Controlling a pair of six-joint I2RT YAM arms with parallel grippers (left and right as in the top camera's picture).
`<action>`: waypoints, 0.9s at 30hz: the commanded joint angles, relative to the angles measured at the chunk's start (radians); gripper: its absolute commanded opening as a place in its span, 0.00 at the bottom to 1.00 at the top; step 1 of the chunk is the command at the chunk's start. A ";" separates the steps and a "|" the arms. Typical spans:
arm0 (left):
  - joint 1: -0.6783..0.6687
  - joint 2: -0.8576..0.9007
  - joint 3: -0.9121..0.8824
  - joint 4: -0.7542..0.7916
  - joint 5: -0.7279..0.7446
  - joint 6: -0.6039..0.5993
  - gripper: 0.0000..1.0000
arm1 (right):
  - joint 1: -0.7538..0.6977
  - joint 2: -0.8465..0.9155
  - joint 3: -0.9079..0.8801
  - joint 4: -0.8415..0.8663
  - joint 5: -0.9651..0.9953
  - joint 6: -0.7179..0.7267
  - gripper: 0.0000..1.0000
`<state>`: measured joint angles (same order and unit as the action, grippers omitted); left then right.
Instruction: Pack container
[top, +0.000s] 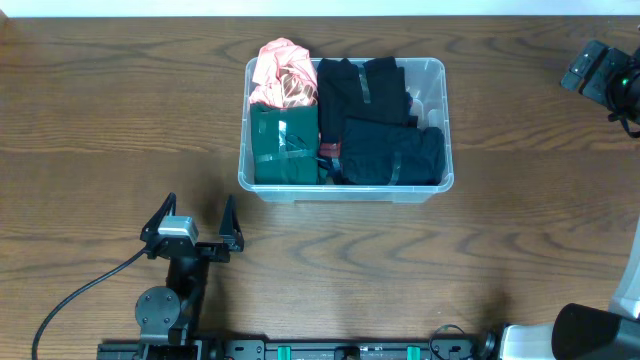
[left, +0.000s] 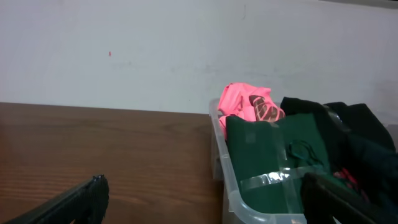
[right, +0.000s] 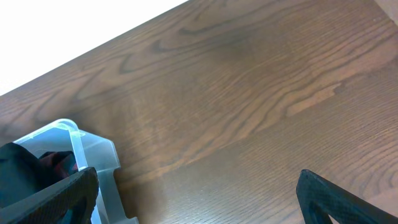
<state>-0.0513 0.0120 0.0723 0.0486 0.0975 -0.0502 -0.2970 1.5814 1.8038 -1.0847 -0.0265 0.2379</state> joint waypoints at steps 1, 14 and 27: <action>0.013 -0.011 -0.019 -0.009 0.000 0.012 0.98 | -0.003 0.007 -0.001 -0.002 0.000 0.012 0.99; 0.016 -0.011 -0.068 -0.110 0.014 0.008 0.98 | -0.003 0.007 -0.001 -0.002 0.000 0.012 0.99; 0.016 -0.007 -0.068 -0.110 0.014 0.008 0.98 | -0.003 0.007 -0.001 -0.002 0.000 0.012 0.99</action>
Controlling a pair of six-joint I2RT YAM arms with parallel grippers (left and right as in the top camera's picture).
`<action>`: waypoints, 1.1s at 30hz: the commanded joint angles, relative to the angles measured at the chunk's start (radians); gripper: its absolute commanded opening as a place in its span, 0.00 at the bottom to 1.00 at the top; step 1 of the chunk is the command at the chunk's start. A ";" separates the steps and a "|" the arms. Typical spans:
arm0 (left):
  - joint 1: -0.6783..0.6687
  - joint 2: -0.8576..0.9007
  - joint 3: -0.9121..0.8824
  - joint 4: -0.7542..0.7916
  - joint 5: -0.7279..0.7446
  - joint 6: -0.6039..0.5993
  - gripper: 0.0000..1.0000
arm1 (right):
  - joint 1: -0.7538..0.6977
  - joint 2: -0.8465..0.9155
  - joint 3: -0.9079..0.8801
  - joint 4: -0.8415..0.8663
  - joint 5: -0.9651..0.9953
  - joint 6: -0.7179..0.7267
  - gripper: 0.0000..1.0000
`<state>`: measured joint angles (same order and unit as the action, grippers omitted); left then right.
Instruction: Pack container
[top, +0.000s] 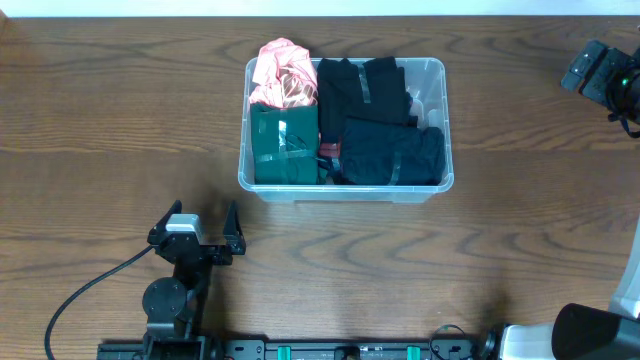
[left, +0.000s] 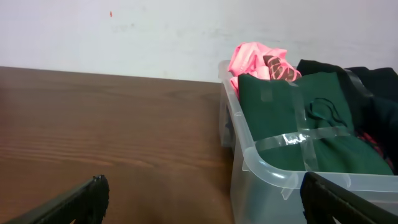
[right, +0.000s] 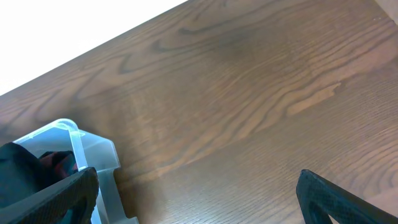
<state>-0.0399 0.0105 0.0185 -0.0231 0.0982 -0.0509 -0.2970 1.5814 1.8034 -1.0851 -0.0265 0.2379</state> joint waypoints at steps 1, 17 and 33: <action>0.005 -0.005 -0.014 -0.039 0.014 0.009 0.98 | -0.003 0.007 -0.001 -0.002 0.000 0.012 0.99; 0.005 -0.005 -0.014 -0.038 0.014 0.009 0.98 | -0.003 0.007 -0.001 -0.002 0.000 0.012 0.99; 0.005 -0.005 -0.014 -0.039 0.014 0.009 0.98 | 0.117 -0.116 -0.016 -0.019 0.184 0.012 0.99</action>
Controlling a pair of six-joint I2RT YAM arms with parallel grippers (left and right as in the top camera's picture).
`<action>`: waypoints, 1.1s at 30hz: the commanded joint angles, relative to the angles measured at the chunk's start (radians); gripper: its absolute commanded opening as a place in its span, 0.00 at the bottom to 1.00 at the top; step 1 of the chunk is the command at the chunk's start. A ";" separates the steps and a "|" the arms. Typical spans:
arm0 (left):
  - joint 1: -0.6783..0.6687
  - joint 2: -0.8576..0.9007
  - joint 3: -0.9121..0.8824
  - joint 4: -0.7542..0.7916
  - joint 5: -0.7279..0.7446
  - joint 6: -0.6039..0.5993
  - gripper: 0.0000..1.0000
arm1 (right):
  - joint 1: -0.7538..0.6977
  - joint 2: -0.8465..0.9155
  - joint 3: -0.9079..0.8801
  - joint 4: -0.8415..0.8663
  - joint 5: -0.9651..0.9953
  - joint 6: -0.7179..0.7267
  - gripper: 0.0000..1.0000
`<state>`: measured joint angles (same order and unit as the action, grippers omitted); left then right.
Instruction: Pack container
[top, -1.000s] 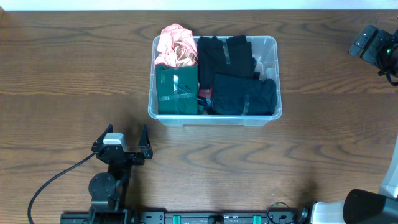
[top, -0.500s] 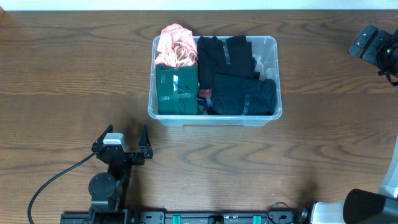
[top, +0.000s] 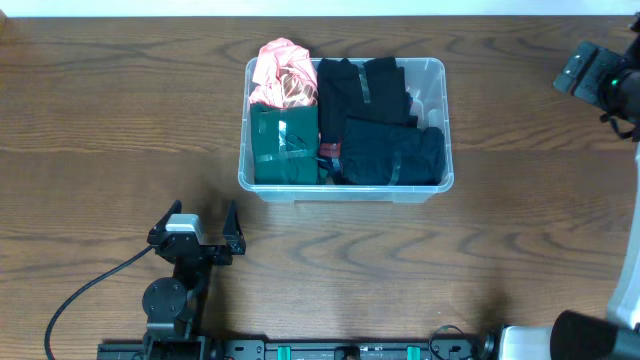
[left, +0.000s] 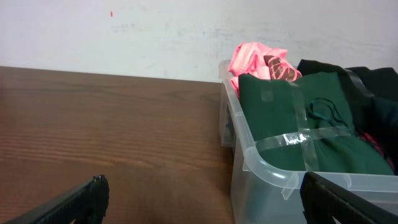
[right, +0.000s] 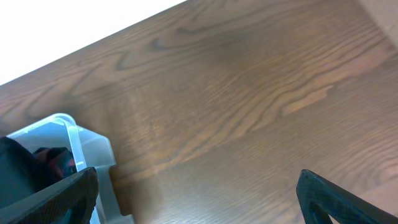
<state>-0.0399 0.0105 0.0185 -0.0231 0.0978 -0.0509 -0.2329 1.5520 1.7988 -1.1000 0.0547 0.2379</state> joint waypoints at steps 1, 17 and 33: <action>0.005 -0.005 -0.014 -0.038 0.014 0.009 0.98 | 0.069 -0.102 -0.016 -0.005 0.102 0.012 0.99; 0.005 -0.005 -0.014 -0.039 0.014 0.009 0.98 | 0.194 -0.554 -0.608 0.474 0.104 -0.016 0.99; 0.005 -0.005 -0.014 -0.039 0.014 0.009 0.98 | 0.194 -1.073 -1.420 1.185 -0.030 -0.112 0.99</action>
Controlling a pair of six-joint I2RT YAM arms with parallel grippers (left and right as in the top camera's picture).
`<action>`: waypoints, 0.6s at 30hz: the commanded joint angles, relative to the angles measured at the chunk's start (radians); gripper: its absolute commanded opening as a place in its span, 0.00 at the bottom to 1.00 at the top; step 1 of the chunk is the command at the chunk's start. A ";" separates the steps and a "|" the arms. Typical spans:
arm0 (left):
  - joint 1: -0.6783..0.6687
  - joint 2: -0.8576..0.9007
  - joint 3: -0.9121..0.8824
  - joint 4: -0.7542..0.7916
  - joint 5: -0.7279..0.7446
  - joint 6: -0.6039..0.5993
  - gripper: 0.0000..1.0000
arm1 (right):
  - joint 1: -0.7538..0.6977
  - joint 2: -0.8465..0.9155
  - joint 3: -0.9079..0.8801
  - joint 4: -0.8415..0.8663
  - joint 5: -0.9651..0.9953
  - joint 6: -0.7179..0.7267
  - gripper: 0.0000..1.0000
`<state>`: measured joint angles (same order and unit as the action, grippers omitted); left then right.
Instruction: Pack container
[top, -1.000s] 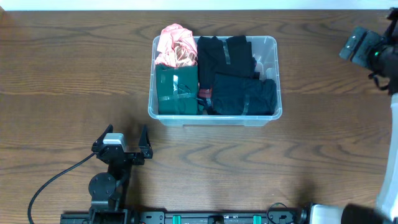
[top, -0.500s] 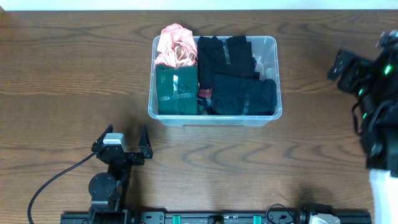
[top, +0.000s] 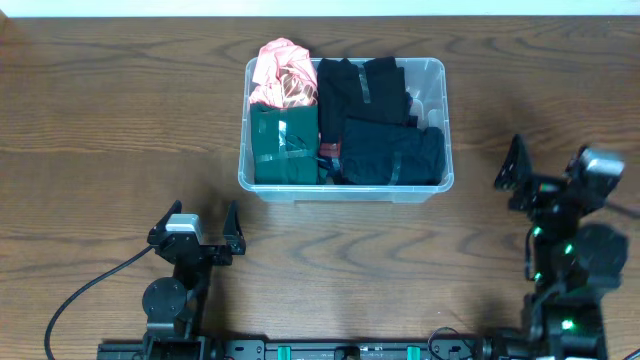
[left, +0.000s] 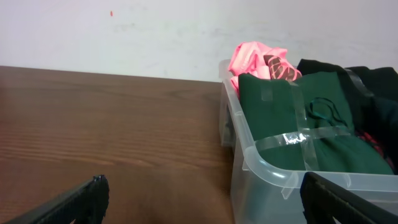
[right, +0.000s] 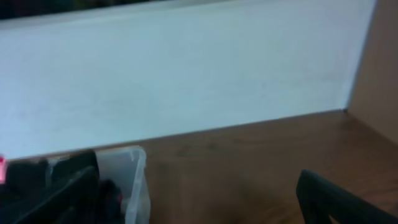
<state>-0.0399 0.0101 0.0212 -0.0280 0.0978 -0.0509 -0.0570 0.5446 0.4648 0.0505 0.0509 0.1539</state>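
The clear plastic container (top: 345, 178) stands mid-table. It holds a pink garment (top: 283, 72), a taped green bundle (top: 284, 147) and taped black bundles (top: 380, 150). My left gripper (top: 195, 228) rests open near the front left, short of the container, with nothing between its fingers. In the left wrist view the left gripper (left: 202, 205) faces the container's near corner (left: 261, 168) and the green bundle (left: 298, 124). My right gripper (top: 550, 168) is open to the right of the container. In the right wrist view the right gripper (right: 199, 202) is empty, with the container's corner (right: 134, 180) at the left.
The table (top: 100, 120) is dark wood. A white wall (right: 186, 81) runs along its far edge. A black cable (top: 80, 290) trails from the left arm toward the front left. The arm bases sit along the front edge.
My right gripper was high at the far right corner. It is now low, just right of the container, and its camera looks level at the wall. The left gripper has not moved.
At first my left gripper stood open in front of the container's left corner and the right was raised at the far right. The left then sat slightly further back and lower and has stayed there. The right now sits low beside the container. The contents are unchanged.
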 joint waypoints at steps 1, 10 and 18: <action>0.005 -0.005 -0.017 -0.033 0.014 0.009 0.98 | 0.019 -0.100 -0.129 0.060 -0.026 -0.028 0.99; 0.005 -0.005 -0.017 -0.034 0.014 0.009 0.98 | 0.019 -0.351 -0.389 0.163 -0.034 -0.028 0.99; 0.005 -0.005 -0.017 -0.034 0.014 0.009 0.98 | 0.019 -0.412 -0.449 0.155 -0.033 -0.028 0.99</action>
<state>-0.0399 0.0105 0.0212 -0.0277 0.0975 -0.0505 -0.0570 0.1581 0.0433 0.2062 0.0250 0.1425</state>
